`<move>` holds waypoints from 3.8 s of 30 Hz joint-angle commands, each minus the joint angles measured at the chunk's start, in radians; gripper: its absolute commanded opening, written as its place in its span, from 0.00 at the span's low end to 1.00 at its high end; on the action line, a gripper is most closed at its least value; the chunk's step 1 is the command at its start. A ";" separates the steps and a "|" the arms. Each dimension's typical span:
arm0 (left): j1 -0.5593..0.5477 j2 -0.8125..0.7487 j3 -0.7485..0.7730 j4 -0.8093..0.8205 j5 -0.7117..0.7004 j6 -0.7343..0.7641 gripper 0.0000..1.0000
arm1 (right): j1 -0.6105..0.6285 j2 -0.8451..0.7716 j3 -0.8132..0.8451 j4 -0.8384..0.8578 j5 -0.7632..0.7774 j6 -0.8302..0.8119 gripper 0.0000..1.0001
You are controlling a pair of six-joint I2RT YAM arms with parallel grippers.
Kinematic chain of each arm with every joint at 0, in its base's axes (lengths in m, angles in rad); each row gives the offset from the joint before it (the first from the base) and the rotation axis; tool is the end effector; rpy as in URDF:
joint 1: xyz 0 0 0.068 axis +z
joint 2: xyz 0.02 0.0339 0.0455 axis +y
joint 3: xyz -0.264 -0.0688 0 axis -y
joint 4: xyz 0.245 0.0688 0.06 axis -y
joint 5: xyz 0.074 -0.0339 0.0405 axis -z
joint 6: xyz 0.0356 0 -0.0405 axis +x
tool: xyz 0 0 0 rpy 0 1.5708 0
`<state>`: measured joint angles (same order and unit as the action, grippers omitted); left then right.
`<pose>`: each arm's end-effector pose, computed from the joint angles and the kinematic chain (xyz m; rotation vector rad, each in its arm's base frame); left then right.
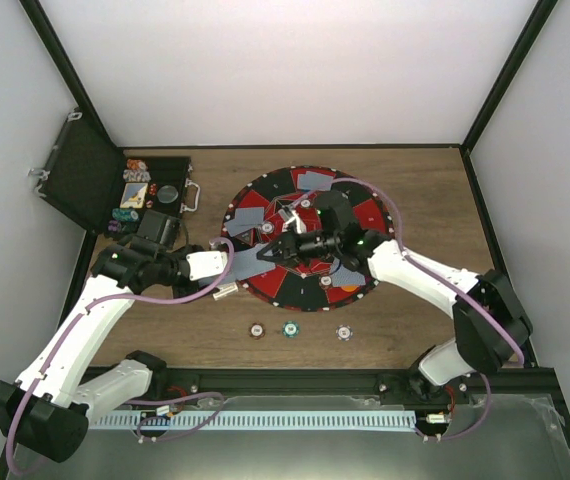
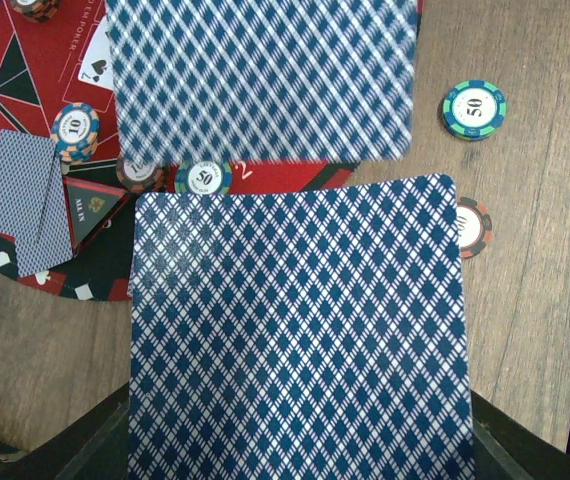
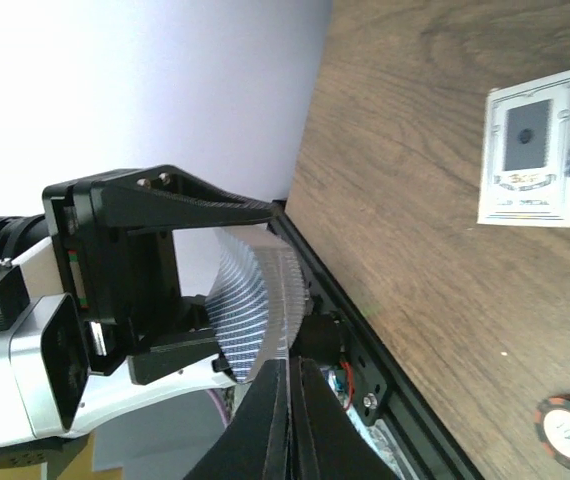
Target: Distribute texas hold em gaming equipment
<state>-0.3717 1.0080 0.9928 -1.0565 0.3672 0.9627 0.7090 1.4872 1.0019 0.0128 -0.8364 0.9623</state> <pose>0.1597 -0.0760 0.2989 1.6725 1.9282 -0.2637 0.2331 0.2348 0.2708 -0.3379 2.4172 1.7710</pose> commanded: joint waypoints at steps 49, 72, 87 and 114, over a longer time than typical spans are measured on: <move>0.003 -0.030 -0.006 0.009 -0.018 0.009 0.05 | 0.186 0.447 0.103 -0.156 1.552 -1.349 0.41; 0.003 -0.021 0.041 -0.017 0.009 0.001 0.06 | -0.046 -0.200 0.107 -0.312 0.853 -0.518 1.00; 0.001 0.001 0.046 0.015 0.042 -0.019 0.06 | 0.000 -0.054 0.124 -0.131 0.078 -0.156 0.97; 0.001 -0.012 0.040 0.013 0.036 -0.014 0.06 | 0.165 0.181 0.152 0.108 0.033 0.043 0.82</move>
<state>-0.3721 1.0111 1.0119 -1.0557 0.3801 0.9463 0.8562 1.6386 1.1175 0.0696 -0.7822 0.9714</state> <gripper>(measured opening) 0.608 0.827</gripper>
